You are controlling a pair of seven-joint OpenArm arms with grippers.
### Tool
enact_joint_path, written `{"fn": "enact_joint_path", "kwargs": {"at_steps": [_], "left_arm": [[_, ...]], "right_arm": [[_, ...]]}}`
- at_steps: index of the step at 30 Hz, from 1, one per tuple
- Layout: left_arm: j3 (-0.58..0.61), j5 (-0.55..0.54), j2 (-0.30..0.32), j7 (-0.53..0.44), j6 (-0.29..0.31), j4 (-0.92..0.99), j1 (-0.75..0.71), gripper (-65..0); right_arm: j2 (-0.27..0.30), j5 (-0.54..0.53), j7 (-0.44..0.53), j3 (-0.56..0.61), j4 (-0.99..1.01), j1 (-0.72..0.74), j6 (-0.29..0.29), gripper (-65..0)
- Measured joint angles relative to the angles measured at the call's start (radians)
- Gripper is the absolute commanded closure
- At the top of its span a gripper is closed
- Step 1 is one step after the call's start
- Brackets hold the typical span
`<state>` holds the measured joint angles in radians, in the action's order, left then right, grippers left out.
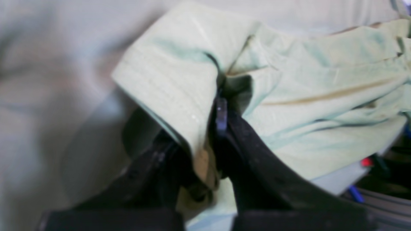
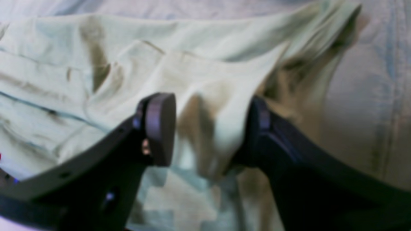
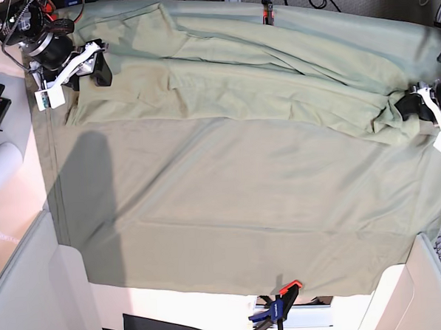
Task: Fold the T-shirt properly
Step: 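Fold the sleeve side inward with the left gripper, then release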
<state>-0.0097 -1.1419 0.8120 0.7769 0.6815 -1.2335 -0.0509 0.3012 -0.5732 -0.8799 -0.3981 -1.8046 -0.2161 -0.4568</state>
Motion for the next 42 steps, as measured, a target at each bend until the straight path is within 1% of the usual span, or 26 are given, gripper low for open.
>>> {"fn": "enact_joint_path", "kwargs": {"at_steps": [4, 7, 9, 13, 15, 17, 19, 21, 24, 26, 29, 31, 34, 37, 40, 41, 42], "left_arm": [[0.0, 0.043, 0.028, -0.038, 0.003, 0.052, 0.047, 0.0], [0.0, 0.067, 0.053, -0.066, 0.007, 0.129, 0.084, 0.0], [0.0, 0.089, 0.068, -0.087, 0.006, 0.179, 0.112, 0.0], [0.0, 0.132, 0.092, -0.091, 0.005, 0.2, 0.15, 0.0], [0.0, 0.13, 0.108, -0.089, 0.004, 0.158, 0.146, 0.0], [0.0, 0.109, 0.119, -0.067, 0.001, 0.085, 0.132, 0.0], [-0.001, 0.076, 0.121, -0.043, -0.002, -0.019, 0.098, 0.0], [0.0, 0.076, 0.112, -0.03, 0.0, -0.158, 0.048, 0.0], [0.003, 0.103, 0.082, -0.023, 0.002, -0.383, -0.042, 0.0], [0.005, 0.143, 0.047, -0.028, 0.006, -0.518, -0.094, 0.0], [0.02, 0.201, -0.009, -0.058, 0.011, -0.623, -0.137, 0.0], [0.031, 0.248, -0.051, -0.087, 0.014, -0.625, -0.149, 0.0], [0.05, 0.337, -0.137, -0.123, 0.014, -0.596, -0.148, 0.0], [0.059, 0.366, -0.208, -0.129, 0.014, -0.557, -0.142, 0.0], [0.059, 0.382, -0.259, -0.135, 0.011, -0.52, -0.14, 0.0], [0.059, 0.384, -0.272, -0.132, 0.011, -0.516, -0.14, -1.0], [0.059, 0.384, -0.284, -0.131, 0.011, -0.515, -0.14, -7.8]], "right_arm": [[0.0, -0.002, 0.008, -0.043, 0.0, 0.013, 0.0, -31.9], [0.0, -0.035, 0.017, -0.078, 0.0, 0.02, 0.0, -31.9], [0.0, -0.036, 0.015, -0.094, 0.0, 0.019, 0.0, -31.9], [0.0, -0.041, 0.019, -0.104, 0.0, 0.019, 0.0, -31.9], [-0.004, -0.04, 0.019, -0.104, 0.0, 0.019, 0.0, -31.9], [-0.008, -0.04, 0.019, -0.104, 0.0, 0.019, 0.0, -31.9], [-0.017, -0.04, 0.019, -0.105, 0.0, 0.019, 0.0, -31.9], [-0.023, -0.04, 0.02, -0.106, 0.0, 0.019, 0.0, -31.9], [-0.028, -0.039, 0.023, -0.106, 0.0, 0.019, 0.0, -31.9], [-0.033, -0.039, 0.023, -0.106, 0.0, 0.019, 0.0, -31.9], [-0.033, -0.038, 0.023, -0.106, 0.0, 0.019, 0.0, -31.9], [-0.032, -0.031, 0.023, -0.106, 0.0, 0.019, 0.0, -31.9], [-0.033, -0.029, 0.023, -0.106, 0.0, 0.019, 0.0, -31.9], [-0.033, -0.029, 0.023, -0.106, 0.0, 0.019, 0.0, -31.9], [-0.033, -0.025, 0.023, -0.106, 0.0, 0.019, 0.0, -31.9], [-0.033, -0.025, 0.023, -0.106, 0.0, 0.019, 0.0, -31.9], [-0.033, -0.025, 0.023, -0.106, 0.0, 0.019, 0.0, -31.9]]}}
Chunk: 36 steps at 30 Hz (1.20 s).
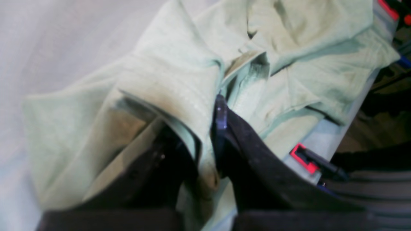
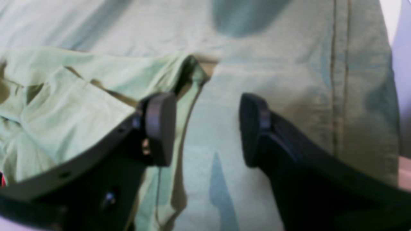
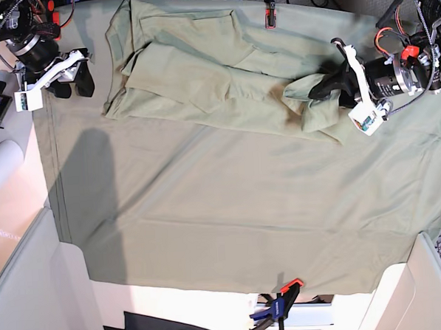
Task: Fold the T-shirt properly
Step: 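Fold the sleeve side inward with the left gripper, then release, then fold the other side inward with the right gripper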
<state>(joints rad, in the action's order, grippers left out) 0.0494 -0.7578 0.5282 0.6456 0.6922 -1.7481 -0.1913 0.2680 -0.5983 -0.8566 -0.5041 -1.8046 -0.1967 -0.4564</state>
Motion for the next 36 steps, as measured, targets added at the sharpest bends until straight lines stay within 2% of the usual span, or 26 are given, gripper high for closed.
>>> {"fn": "enact_joint_path", "kwargs": {"at_steps": [3, 4, 5, 11, 15, 20, 24, 30, 36], "left_arm": [[0.0, -0.022, -0.028, -0.001, 0.0, 0.0, 0.0, -31.5], [-0.001, -0.041, -0.038, 0.004, -0.001, 0.0, 0.0, -36.5], [-0.001, -0.058, -0.051, 0.003, 0.0, 0.0, 0.0, -37.9], [-0.001, -0.091, -0.135, 0.016, -0.003, 0.0, 0.029, -37.8], [-0.004, -0.169, -0.143, 0.071, -0.003, 0.0, 0.076, -37.8], [-0.064, -0.175, -0.117, 0.088, -0.002, -0.004, 0.078, -37.8], [-0.117, -0.175, -0.068, 0.089, -0.002, -0.006, 0.078, -37.8], [-0.135, -0.175, 0.003, 0.091, -0.002, -0.006, 0.078, -37.8], [-0.136, -0.175, 0.02, 0.09, -0.002, -0.006, 0.078, -37.8]], "right_arm": [[0.0, 0.0, 0.0, 0.0, 0.0, 0.0, 0.0, -31.9], [0.0, 0.0, 0.0, 0.0, 0.0, 0.0, 0.0, -31.9], [0.0, 0.0, 0.0, 0.0, 0.0, 0.0, 0.0, -31.9], [-0.002, 0.004, -0.001, 0.0, 0.0, -0.008, 0.0, -31.9], [-0.014, 0.004, -0.006, -0.002, 0.0, -0.008, 0.0, -31.9], [-0.071, -0.019, -0.006, -0.002, 0.013, -0.026, 0.0, -32.5], [-0.122, -0.019, -0.011, -0.003, 0.042, -0.03, 0.0, -40.5], [-0.146, -0.029, -0.008, -0.003, 0.126, -0.028, 0.0, -40.6], [-0.171, -0.064, 0.011, -0.003, 0.161, -0.025, 0.0, -40.5]]}}
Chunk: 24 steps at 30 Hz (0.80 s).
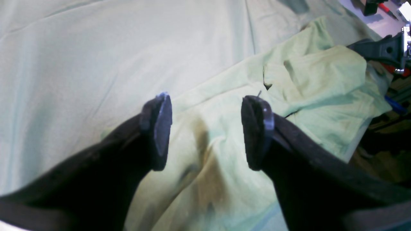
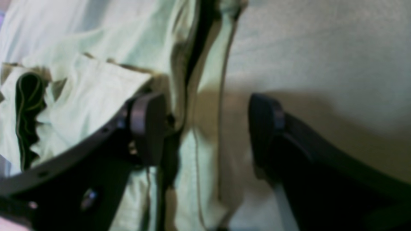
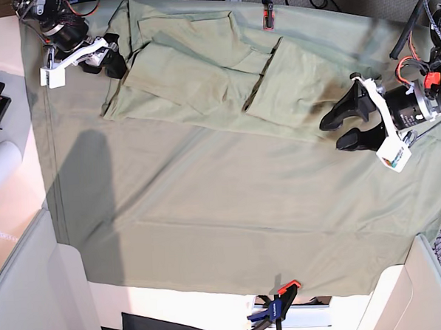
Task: Fold the T-shirt properly
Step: 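Fold the other side inward with the right gripper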
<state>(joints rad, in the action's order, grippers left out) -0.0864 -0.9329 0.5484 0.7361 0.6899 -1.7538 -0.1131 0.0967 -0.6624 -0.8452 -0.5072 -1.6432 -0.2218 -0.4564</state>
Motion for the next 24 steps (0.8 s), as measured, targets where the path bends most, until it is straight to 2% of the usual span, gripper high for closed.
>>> {"fn": "enact_joint_path", "kwargs": {"at_steps": [10, 15, 17, 20, 21, 24], "left_arm": [[0.0, 0.0, 0.0, 0.0, 0.0, 0.0, 0.0, -37.8], [0.0, 0.0, 0.0, 0.0, 0.0, 0.0, 0.0, -37.7], [-0.006, 0.0, 0.0, 0.0, 0.0, 0.0, 0.0, -37.6], [-0.029, -0.014, 0.0, 0.0, 0.0, 0.0, 0.0, -37.6], [-0.039, -0.018, 0.0, 0.0, 0.0, 0.0, 0.0, -37.6], [-0.064, -0.021, 0.0, 0.0, 0.0, 0.0, 0.0, -37.6]], "right_arm": [[-0.035, -0.003, 0.005, 0.132, 0.0, 0.0, 0.0, -40.5], [-0.05, 0.005, 0.027, 0.152, 0.0, 0.0, 0.0, -39.7], [-0.05, 0.011, 0.034, 0.152, 0.0, 0.0, 0.0, -29.5], [-0.05, 0.027, 0.031, 0.154, 0.003, -0.003, 0.002, -4.6], [-0.05, 0.023, 0.034, 0.154, 0.005, -0.006, 0.003, 0.0], [-0.053, 0.026, 0.034, 0.154, 0.005, -0.005, 0.002, 0.0]]}}
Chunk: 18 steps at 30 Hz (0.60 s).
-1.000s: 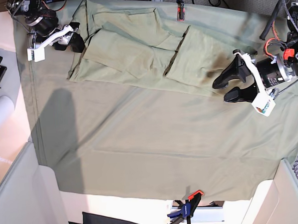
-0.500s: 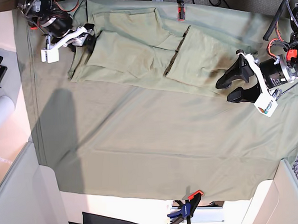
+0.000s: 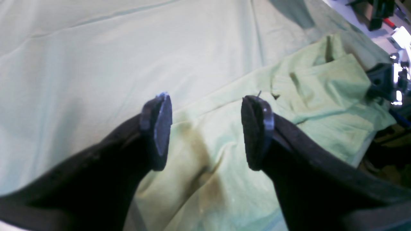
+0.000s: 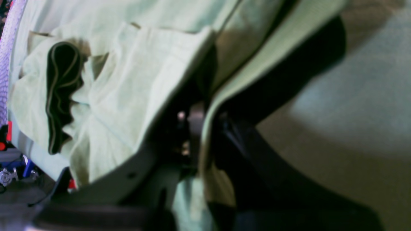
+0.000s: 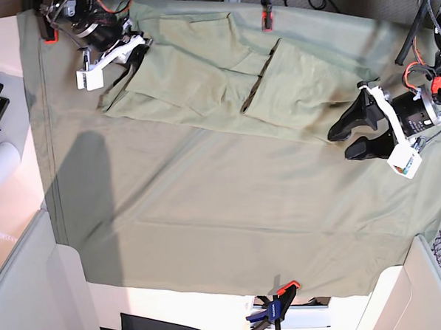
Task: Fold the T-shirt properly
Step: 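Fold the other side inward with the right gripper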
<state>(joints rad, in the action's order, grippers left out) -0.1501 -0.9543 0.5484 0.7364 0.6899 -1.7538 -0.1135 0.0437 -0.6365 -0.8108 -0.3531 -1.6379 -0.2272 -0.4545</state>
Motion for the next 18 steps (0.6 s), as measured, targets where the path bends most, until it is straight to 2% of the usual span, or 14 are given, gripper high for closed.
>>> {"fn": "enact_joint_path", "kwargs": {"at_steps": [6, 10, 14, 18], "left_arm": [[-0.022, -0.008, 0.0, 0.006, 0.0, 0.0, 0.0, -37.6], [-0.09, -0.086, 0.012, 0.054, 0.003, -0.023, -0.002, -37.6], [-0.146, -0.09, 0.045, 0.06, 0.003, -0.031, -0.003, -37.6], [-0.15, -0.092, 0.068, 0.069, 0.003, -0.031, -0.008, -37.6]], "right_arm": [[0.005, 0.009, 0.002, -0.012, 0.0, 0.006, 0.0, 0.0], [0.027, 0.013, -0.017, -0.074, 0.001, 0.026, -0.005, 0.0], [0.111, 0.021, -0.016, -0.159, 0.002, 0.039, -0.005, 0.0], [0.204, 0.024, -0.014, -0.208, 0.002, 0.042, -0.005, 0.0]]}}
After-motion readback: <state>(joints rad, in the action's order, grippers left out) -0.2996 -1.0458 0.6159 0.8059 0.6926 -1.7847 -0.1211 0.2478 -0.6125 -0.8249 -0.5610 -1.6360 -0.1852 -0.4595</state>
